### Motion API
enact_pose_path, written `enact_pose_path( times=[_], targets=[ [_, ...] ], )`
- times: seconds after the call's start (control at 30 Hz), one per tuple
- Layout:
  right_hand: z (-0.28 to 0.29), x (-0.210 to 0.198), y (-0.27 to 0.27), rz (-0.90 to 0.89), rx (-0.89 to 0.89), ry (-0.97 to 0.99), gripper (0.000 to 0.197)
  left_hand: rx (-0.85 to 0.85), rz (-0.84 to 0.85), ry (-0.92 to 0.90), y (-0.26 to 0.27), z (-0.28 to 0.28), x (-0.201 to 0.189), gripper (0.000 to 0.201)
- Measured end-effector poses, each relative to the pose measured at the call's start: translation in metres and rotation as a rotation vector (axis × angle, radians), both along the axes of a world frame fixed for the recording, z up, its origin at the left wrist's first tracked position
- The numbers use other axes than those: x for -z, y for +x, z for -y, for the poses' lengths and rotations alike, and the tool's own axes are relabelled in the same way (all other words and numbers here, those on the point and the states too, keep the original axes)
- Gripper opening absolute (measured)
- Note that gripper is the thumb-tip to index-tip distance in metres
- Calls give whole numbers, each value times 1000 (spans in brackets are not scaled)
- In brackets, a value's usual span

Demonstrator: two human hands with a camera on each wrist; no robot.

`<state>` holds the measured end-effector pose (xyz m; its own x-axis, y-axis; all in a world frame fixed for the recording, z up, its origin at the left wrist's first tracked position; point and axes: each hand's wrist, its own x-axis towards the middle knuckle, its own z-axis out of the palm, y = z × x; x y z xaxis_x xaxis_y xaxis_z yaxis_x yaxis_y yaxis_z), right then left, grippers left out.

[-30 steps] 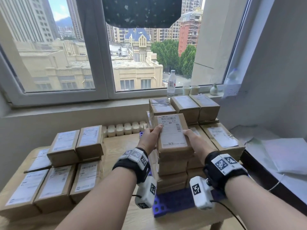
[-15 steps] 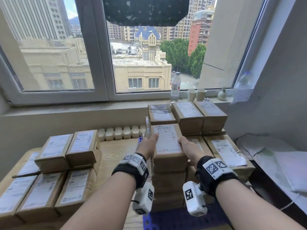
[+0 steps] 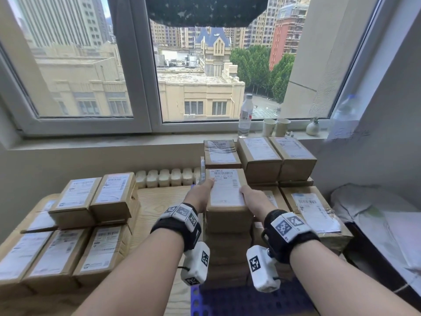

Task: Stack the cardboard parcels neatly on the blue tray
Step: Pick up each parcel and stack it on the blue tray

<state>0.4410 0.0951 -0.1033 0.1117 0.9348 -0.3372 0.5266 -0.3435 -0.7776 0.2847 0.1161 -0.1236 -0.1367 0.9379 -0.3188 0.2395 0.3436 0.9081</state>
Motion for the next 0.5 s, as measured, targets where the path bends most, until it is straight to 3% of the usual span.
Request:
enact_pose_path(
  times=[0.17,0.33,0.4,0.5],
  targets=[
    [-2,1,2,43,-7,5,55,-21,18,-21,0,-8,8,80],
    [-1,2,3,39,-15,20,53,15,-25,-19,0,-8,6,72],
    [0,1,3,37,-12,29,48,34,-59,-17,0,-8,5,62],
    [2,-1,3,64,-11,64,38,28,-106,-39,-2,-9,5,63]
  ],
)
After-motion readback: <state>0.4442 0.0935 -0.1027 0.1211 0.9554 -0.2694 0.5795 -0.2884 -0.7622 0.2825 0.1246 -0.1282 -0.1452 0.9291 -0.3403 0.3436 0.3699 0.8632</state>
